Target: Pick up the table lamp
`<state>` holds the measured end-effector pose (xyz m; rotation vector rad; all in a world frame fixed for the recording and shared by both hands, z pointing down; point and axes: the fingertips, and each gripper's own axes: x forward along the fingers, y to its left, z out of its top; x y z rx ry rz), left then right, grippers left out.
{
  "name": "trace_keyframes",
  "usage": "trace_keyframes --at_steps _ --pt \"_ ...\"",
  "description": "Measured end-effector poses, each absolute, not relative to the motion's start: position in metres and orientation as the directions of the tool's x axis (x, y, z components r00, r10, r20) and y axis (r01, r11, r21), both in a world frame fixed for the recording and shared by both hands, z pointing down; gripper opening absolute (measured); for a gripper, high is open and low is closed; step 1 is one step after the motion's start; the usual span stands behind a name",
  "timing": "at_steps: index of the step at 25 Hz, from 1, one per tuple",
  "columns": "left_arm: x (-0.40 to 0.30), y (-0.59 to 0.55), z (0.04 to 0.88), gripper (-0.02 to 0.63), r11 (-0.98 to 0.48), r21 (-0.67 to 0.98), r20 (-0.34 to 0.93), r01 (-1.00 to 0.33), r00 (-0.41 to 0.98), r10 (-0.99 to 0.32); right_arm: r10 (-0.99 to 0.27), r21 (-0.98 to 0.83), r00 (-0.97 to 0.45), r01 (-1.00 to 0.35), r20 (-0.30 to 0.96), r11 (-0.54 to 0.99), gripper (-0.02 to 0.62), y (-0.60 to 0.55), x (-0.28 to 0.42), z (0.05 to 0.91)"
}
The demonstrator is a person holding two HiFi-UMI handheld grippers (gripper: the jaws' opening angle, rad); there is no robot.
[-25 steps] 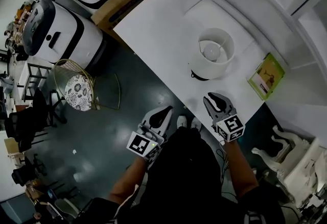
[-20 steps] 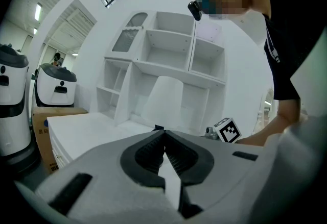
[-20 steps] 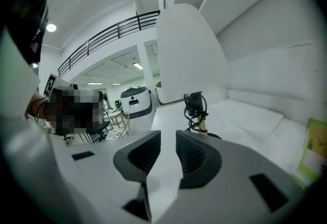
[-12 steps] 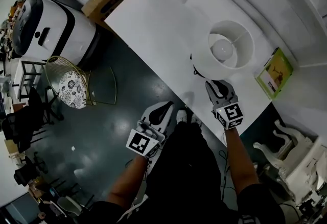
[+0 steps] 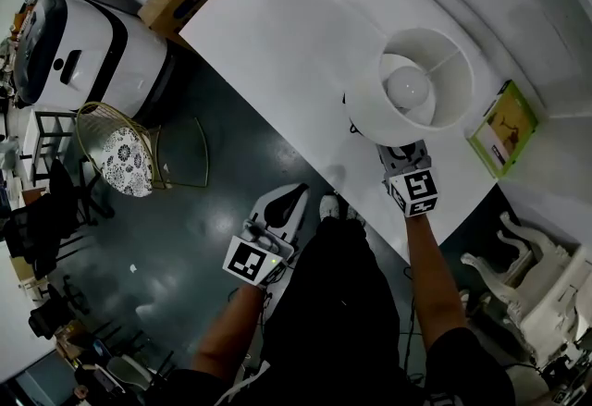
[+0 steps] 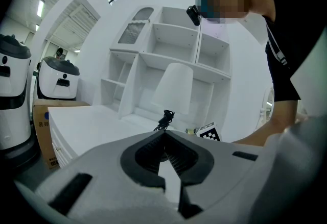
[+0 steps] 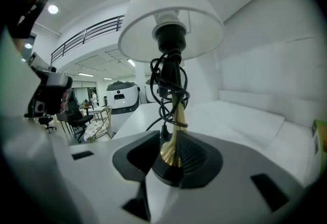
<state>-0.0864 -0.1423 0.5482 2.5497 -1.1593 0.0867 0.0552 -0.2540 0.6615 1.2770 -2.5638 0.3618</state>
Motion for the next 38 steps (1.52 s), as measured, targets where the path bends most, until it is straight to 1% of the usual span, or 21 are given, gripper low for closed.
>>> trace_keyframes --at_steps 5,8,17,20,24,27,38 --pt "-0.084 -0.14 0.552 0.018 -0.612 0.288 0.197 -0.737 0.671 -0.715 -0.742 -0.119 -0.575 -0.811 0.345 0.573 0.096 -0.261 0.058 0.67" --pt "-0.083 -0.14 0.553 0.018 -0.612 0.292 0.198 -0.735 0.672 -0.713 -0.74 -0.122 -0.576 -0.81 0.347 0.573 0.117 -0.265 0.056 0.671" --pt "-0.083 -0.144 0.551 0.018 -0.613 0.289 0.202 -0.735 0.673 -0.712 -0.75 -0.109 -0.569 -0.815 0.336 0.57 0.124 -0.272 0.053 0.671" --pt "-0.082 -0.146 0.551 0.018 -0.61 0.295 0.203 -0.736 0.672 -0.712 -0.743 -0.135 -0.584 -0.807 0.326 0.575 0.14 -0.27 0.052 0.671" --pt "-0.08 -0.148 0.553 0.018 -0.611 0.298 0.21 -0.733 0.675 -0.707 -0.748 -0.119 -0.576 -0.812 0.329 0.572 0.146 -0.272 0.052 0.671" --pt "-0.077 -0.15 0.554 0.018 -0.615 0.299 0.211 -0.729 0.679 -0.703 -0.762 -0.114 -0.559 -0.824 0.328 0.556 0.179 -0.278 0.053 0.671" --pt "-0.076 -0.155 0.556 0.018 -0.611 0.302 0.217 -0.732 0.677 -0.703 -0.743 -0.12 -0.589 -0.802 0.318 0.585 0.185 -0.295 0.041 0.673"
